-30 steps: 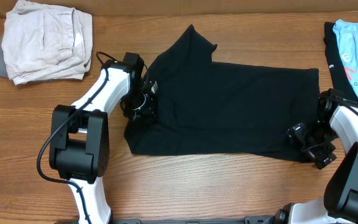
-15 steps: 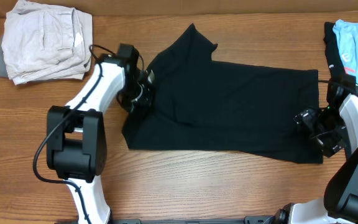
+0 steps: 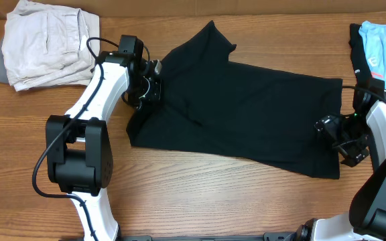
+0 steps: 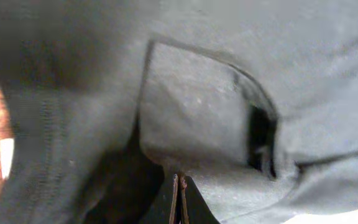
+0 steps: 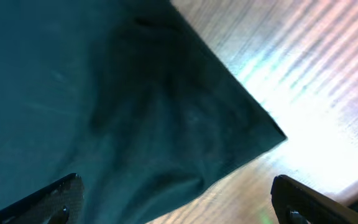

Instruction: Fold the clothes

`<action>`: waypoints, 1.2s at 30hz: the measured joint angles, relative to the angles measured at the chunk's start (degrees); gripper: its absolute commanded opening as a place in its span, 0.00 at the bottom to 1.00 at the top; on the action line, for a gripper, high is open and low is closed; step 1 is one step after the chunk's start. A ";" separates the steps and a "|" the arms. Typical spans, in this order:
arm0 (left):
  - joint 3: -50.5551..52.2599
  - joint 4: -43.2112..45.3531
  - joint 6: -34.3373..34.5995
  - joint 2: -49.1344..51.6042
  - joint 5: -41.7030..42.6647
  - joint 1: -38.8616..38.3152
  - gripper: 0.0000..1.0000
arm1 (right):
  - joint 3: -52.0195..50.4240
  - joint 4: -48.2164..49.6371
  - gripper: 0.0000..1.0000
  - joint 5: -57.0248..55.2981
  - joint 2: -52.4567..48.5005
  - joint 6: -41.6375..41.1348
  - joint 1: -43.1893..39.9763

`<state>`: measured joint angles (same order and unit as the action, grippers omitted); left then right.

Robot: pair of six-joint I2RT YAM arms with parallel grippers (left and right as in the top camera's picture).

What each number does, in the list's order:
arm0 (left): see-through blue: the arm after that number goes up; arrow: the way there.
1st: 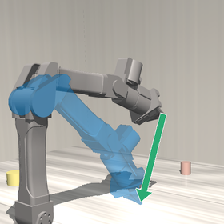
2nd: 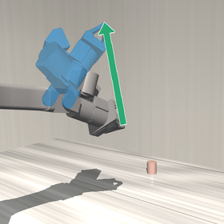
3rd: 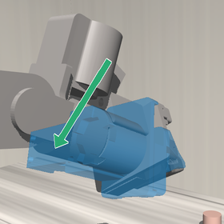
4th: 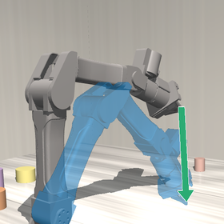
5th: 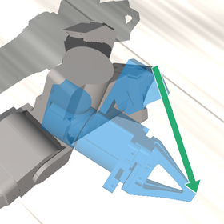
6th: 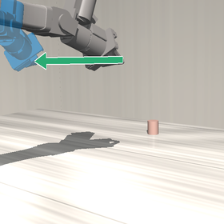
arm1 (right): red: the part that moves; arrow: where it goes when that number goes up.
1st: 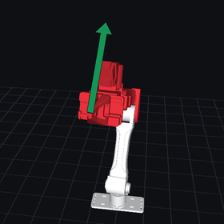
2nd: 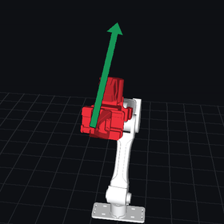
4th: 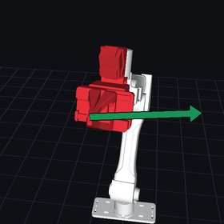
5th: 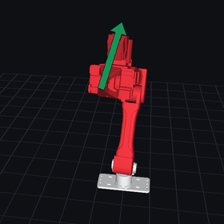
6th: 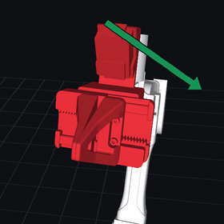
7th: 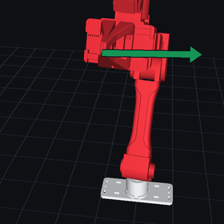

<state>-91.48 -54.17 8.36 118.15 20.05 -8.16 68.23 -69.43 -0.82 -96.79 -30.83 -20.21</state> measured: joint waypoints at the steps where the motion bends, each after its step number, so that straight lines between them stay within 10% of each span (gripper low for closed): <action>1: 0.00 0.15 0.74 0.00 -1.22 0.00 0.04 | 0.00 0.39 1.00 0.59 0.00 0.48 0.00; 8: -0.02 6.12 4.28 0.00 -7.91 0.00 0.16 | 0.00 1.29 1.00 2.99 0.00 1.95 0.04; 9: -0.02 7.02 4.79 0.00 -8.26 0.00 0.25 | 0.00 1.44 1.00 3.43 0.00 2.01 0.04; 10: -0.02 8.00 4.96 0.00 -8.63 0.00 0.74 | 0.00 1.51 1.00 3.78 0.00 2.16 0.04; 13: -0.02 8.31 5.29 0.00 -9.70 0.02 1.00 | 0.00 1.57 1.00 4.59 0.00 2.80 0.04; 21: -1.07 -0.28 5.95 0.02 -13.44 0.96 1.00 | 0.00 8.24 1.00 16.76 0.00 11.52 2.67; 36: -1.68 -13.22 23.32 0.04 -22.34 14.84 1.00 | 0.04 43.34 1.00 27.08 -1.42 11.30 37.29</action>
<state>-93.17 -67.40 31.68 118.19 -2.28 6.68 68.27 -26.09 26.26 -98.21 -19.53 17.08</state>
